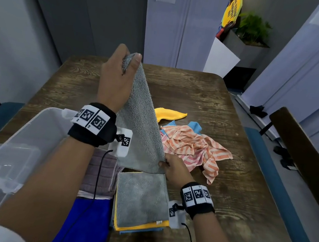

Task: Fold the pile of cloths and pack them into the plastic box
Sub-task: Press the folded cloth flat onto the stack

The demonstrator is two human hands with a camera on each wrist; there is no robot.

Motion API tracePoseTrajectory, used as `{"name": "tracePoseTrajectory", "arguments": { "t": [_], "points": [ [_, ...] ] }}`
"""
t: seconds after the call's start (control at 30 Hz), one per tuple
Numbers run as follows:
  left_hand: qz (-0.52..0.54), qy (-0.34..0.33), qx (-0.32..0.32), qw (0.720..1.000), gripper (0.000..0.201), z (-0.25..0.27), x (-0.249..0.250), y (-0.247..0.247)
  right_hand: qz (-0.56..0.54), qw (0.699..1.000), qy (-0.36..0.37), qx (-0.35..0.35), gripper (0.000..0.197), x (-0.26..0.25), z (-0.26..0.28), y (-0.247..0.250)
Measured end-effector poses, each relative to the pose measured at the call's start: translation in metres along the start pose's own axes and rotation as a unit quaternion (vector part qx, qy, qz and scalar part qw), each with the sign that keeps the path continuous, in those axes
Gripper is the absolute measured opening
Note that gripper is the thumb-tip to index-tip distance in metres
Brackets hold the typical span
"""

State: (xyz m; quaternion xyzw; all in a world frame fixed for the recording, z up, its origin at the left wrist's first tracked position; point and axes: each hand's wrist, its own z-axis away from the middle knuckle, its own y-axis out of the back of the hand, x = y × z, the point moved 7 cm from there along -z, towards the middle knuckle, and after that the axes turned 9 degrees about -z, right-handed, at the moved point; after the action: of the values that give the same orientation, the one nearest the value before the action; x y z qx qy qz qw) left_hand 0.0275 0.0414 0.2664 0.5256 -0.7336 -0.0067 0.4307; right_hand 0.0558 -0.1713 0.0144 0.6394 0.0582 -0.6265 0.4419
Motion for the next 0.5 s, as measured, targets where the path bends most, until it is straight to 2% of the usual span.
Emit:
{"name": "tracePoseTrajectory", "arguments": {
  "t": [0.1, 0.2, 0.37, 0.43, 0.5],
  "points": [
    [-0.026, 0.047, -0.016, 0.998, 0.037, 0.0, -0.022, -0.006, -0.055, 0.998, -0.027, -0.011, 0.013, 0.011, -0.001, 0.002],
    [-0.062, 0.108, -0.061, 0.99, 0.037, 0.008, -0.057, -0.015, -0.183, 0.981, -0.063, -0.028, 0.02, 0.017, 0.001, 0.005],
    [-0.096, 0.135, -0.152, 0.974, 0.034, 0.049, -0.088, -0.042, -0.28, 0.954, -0.086, -0.068, 0.012, 0.005, 0.004, 0.009],
    [-0.087, 0.139, -0.174, 0.971, 0.03, 0.069, -0.092, -0.054, -0.306, 0.945, -0.097, -0.063, 0.025, 0.002, 0.001, 0.009],
    [-0.047, 0.131, -0.214, 0.967, 0.017, 0.092, -0.089, -0.07, -0.339, 0.932, -0.103, -0.069, 0.039, -0.003, 0.001, 0.006]
  ]
}}
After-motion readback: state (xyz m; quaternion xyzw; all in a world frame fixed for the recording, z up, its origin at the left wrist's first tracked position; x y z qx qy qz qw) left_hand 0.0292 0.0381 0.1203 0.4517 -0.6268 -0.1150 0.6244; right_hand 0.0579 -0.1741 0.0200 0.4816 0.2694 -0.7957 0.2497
